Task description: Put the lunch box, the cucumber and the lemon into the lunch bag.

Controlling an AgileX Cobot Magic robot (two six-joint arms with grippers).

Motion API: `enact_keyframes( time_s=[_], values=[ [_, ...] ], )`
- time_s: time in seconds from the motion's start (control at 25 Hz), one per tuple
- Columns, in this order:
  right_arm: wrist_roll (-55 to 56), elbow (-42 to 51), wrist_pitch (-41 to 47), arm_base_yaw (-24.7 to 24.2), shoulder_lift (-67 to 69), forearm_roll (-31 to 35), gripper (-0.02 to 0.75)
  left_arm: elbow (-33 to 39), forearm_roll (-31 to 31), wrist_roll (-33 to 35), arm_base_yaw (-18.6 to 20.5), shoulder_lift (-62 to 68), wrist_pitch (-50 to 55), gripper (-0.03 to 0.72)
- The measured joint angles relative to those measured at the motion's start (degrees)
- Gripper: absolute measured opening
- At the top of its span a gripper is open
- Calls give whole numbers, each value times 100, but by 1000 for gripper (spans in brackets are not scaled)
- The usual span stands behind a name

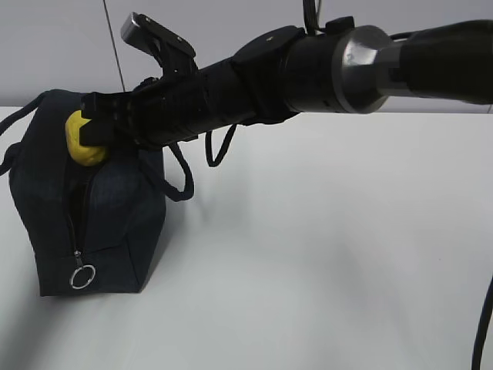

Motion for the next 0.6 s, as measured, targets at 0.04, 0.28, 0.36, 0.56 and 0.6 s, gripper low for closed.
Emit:
enact_keyframes(
  time_s=[0.04,0.28,0.36,0.56,0.6],
  values=[
    [0,0,-41,0,0,-23,167,0,0,0,0,0,7,246],
    [459,0,-236,0,0,-981,167,0,2,0,0,0,7,246],
    [539,0,-273,0,12,-1199,167,0,12,0,0,0,7,246],
    [662,0,-296,0,24,-1520,167,0,12,0,0,0,7,246],
    [667,0,-296,0,33,-1546,167,0,12,0,0,0,7,246]
  ],
)
